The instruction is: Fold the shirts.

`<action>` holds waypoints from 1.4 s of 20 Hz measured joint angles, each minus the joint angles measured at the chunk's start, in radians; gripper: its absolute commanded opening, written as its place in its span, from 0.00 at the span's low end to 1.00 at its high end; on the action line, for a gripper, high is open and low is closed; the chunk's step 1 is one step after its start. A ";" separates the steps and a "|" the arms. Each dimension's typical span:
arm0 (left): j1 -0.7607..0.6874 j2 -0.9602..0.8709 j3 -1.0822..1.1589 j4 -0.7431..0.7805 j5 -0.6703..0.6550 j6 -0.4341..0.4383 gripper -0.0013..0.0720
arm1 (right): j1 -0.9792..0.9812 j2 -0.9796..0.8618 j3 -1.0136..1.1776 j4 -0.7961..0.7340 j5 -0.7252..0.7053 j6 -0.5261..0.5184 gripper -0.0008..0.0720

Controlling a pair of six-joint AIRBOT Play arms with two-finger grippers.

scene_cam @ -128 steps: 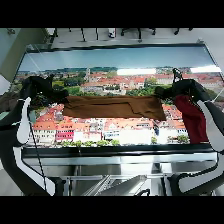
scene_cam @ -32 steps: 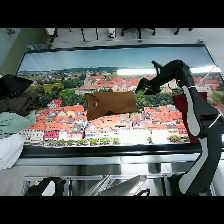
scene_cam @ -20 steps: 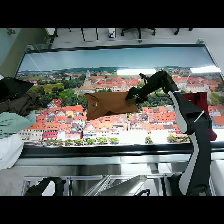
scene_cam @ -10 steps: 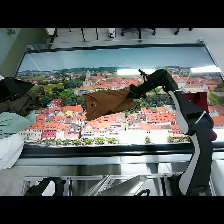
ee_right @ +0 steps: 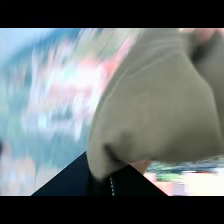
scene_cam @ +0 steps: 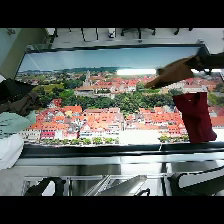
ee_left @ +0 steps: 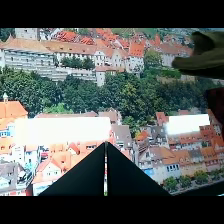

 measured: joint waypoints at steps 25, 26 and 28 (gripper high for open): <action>-0.001 0.000 0.000 0.000 0.003 0.002 0.04 | -0.349 0.429 -0.735 -0.523 -0.218 0.401 0.42; -0.001 0.000 0.000 0.000 0.000 0.002 0.04 | -0.348 0.430 -0.711 -0.486 -0.204 0.384 0.19; -0.002 0.000 0.000 0.000 -0.014 0.002 0.04 | -0.341 0.433 -0.661 -0.380 -0.163 0.325 0.04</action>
